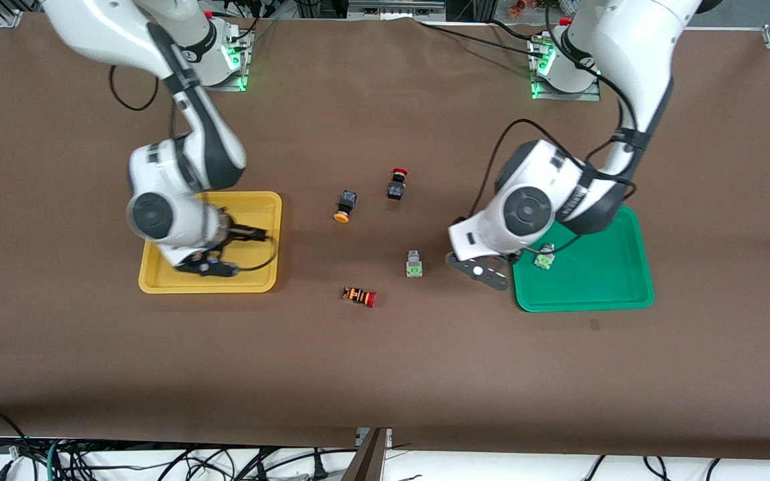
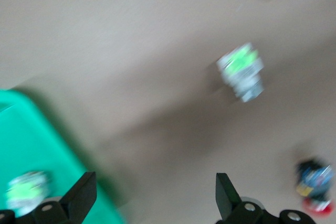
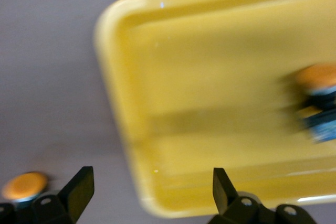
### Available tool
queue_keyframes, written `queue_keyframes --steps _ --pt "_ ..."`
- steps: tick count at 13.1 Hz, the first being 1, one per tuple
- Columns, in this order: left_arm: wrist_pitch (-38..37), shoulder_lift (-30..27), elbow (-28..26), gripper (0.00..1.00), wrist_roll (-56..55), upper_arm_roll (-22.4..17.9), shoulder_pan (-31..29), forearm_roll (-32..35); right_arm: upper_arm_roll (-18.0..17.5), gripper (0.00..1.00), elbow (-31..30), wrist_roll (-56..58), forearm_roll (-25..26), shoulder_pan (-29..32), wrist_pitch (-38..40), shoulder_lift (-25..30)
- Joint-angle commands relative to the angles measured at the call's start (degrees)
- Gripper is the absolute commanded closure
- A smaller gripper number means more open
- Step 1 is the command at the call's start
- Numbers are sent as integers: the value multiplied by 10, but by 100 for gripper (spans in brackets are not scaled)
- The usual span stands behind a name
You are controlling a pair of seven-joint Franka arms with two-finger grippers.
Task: Place green and yellow buttons in trays
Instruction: 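Grasp the second yellow button with the right gripper while the left grasps green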
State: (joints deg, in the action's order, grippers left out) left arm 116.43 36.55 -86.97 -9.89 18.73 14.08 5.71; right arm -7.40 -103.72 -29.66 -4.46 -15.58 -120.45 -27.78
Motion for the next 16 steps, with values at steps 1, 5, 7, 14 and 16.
queue_keyframes --steps 1,5,7,14,16 --pt "100 54 19 0 -133 -5 28 -8 -50 0 -9 -120 -7 -21 -71 -38" --pt "220 100 20 0 -254 -5 59 -9 -94 0 -10 -206 -7 -43 -135 -74" --pt "261 126 22 0 -257 -5 59 -10 -98 0 -10 -224 -7 -59 -155 -87" --pt "282 143 16 99 -250 -6 56 -2 -101 100 -33 -233 -6 -72 -181 -96" --pt "256 132 18 100 -249 -8 56 1 -99 100 -27 -216 -6 -61 -156 -64"
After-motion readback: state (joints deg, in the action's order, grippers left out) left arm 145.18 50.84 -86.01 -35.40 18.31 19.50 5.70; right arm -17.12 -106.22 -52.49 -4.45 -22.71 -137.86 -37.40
